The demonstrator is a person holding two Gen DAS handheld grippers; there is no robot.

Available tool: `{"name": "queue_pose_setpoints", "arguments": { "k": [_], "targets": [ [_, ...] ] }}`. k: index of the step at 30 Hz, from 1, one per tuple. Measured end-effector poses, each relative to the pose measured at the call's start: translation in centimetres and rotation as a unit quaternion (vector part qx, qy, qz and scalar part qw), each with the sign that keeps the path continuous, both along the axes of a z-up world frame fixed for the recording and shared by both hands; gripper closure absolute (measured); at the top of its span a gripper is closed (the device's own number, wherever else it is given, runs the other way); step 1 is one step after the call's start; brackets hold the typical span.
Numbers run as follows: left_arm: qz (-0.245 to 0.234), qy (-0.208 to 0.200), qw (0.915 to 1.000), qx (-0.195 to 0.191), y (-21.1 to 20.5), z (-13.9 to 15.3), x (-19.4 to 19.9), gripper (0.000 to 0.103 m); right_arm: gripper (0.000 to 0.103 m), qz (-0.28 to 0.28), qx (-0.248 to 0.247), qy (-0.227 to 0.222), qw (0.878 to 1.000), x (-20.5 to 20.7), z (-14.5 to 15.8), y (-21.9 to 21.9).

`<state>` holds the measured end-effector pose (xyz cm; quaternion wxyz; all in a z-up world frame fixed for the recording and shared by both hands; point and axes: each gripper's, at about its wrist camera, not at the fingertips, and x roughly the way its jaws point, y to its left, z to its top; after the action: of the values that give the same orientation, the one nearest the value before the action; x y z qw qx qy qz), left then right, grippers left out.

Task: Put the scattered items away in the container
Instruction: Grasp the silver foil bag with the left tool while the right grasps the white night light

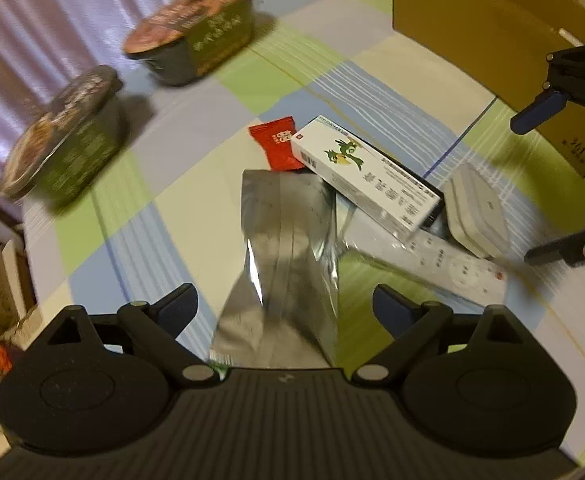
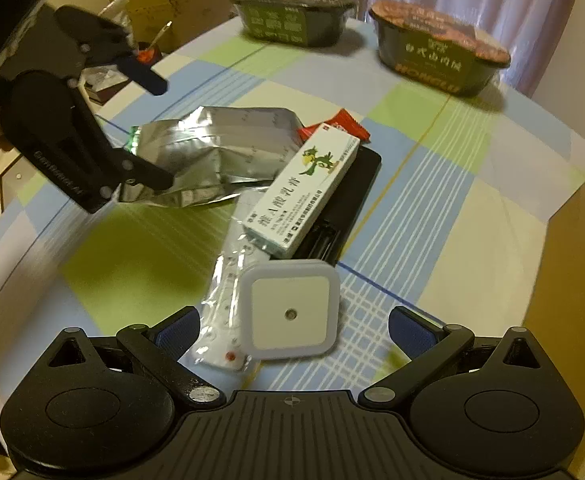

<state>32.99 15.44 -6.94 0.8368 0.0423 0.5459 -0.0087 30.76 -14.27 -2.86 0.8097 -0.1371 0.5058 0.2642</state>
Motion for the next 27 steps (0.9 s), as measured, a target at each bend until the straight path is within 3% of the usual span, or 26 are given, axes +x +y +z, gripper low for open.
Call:
{"name": "queue_pose_setpoints", "arguments": {
  "k": [5, 13, 14, 16, 18, 21, 27],
  "targets": [
    [-0.017, 0.035, 0.9992, -0.001, 0.3, -2.3, 2.2, 0.017, 0.0, 0.002, 0.002, 0.016, 1.0, 1.8, -1.9, 0.1],
    [-0.009, 0.047, 0.9986, -0.02, 1.0, -3.9, 3.2, 0.031, 0.0, 0.008, 0.006, 0.038, 0.999, 3.3, -4.0, 0.2],
    [-0.01, 0.05, 0.9985, -0.02, 1.0, -4.1, 3.4, 0.032, 0.006, 0.007, 0.008, 0.04, 0.999, 3.3, -4.1, 0.2],
    [-0.011, 0.057, 0.9981, -0.021, 0.9, -4.3, 3.6, 0.042, 0.033, 0.009, 0.013, 0.048, 0.999, 3.4, -4.3, 0.2],
    [-0.01, 0.059, 0.9977, -0.031, 0.9, -4.3, 3.7, 0.058, 0.035, 0.004, 0.016, 0.052, 0.998, 3.4, -4.4, 0.1],
    [-0.012, 0.059, 0.9976, -0.032, 0.5, -3.9, 3.4, 0.07, 0.035, -0.004, 0.012, 0.039, 0.999, 2.8, -3.8, 0.1],
    [-0.02, 0.061, 0.9978, -0.018, -0.9, -2.0, 0.2, 0.074, 0.035, -0.015, 0.005, 0.029, 0.999, 1.1, -1.6, -0.3]
  ]
}}
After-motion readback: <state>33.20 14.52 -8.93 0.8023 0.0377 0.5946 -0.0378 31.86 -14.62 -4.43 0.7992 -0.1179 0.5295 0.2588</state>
